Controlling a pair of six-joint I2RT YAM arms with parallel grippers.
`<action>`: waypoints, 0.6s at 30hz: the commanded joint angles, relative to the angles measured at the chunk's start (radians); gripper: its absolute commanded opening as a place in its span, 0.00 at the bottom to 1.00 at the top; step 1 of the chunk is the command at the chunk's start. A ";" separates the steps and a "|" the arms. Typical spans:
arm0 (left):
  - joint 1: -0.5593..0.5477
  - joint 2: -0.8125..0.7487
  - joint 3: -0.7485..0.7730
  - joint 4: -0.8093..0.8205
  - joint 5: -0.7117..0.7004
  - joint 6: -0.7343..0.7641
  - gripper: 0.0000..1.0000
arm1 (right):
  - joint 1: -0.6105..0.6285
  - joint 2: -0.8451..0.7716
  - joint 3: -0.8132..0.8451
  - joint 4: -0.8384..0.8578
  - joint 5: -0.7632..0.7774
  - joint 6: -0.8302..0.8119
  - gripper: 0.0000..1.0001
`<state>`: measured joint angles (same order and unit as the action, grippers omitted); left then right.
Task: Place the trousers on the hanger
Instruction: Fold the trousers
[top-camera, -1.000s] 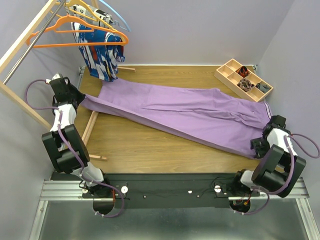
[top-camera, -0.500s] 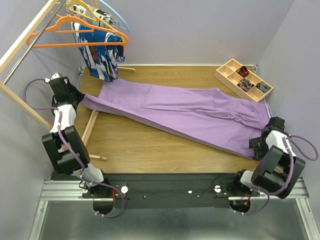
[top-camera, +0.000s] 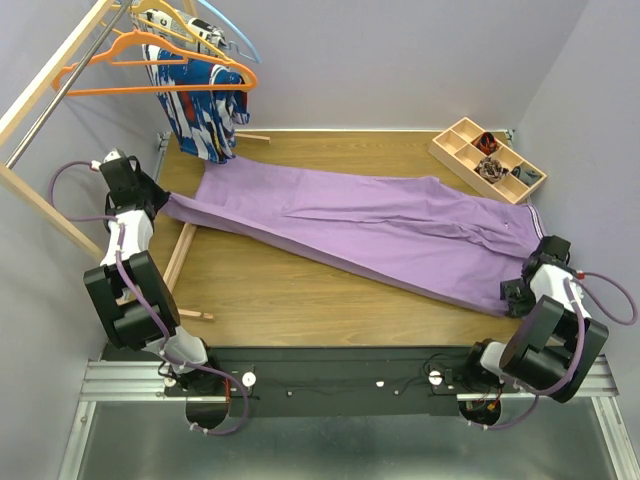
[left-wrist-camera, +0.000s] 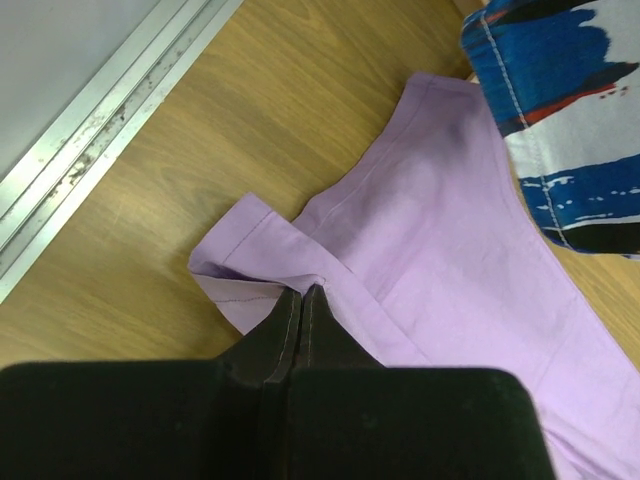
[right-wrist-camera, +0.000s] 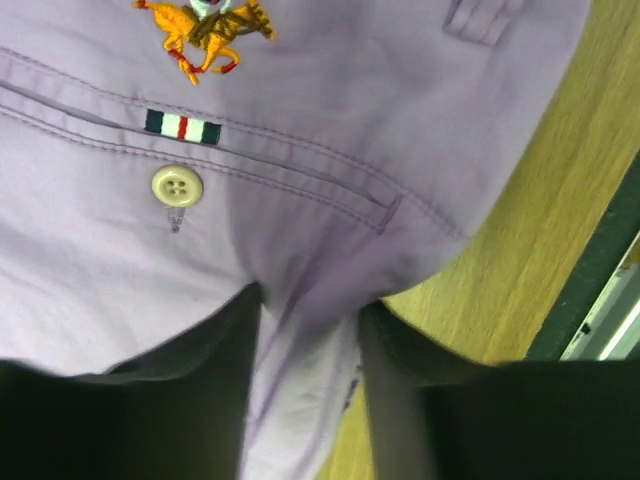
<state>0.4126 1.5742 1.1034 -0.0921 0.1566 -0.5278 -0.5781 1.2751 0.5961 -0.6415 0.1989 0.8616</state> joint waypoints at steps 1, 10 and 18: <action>0.018 -0.052 0.013 -0.024 -0.060 0.003 0.00 | -0.005 0.027 -0.087 0.114 -0.142 -0.018 0.37; 0.025 -0.075 0.090 -0.046 -0.060 -0.225 0.00 | -0.005 -0.126 0.048 -0.007 -0.160 -0.131 0.01; 0.066 -0.192 0.033 -0.138 -0.182 -0.195 0.00 | -0.005 -0.252 0.203 -0.173 -0.053 -0.168 0.01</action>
<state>0.4423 1.4609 1.1633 -0.1818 0.0944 -0.7139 -0.5827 1.0813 0.7246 -0.7212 0.0795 0.7284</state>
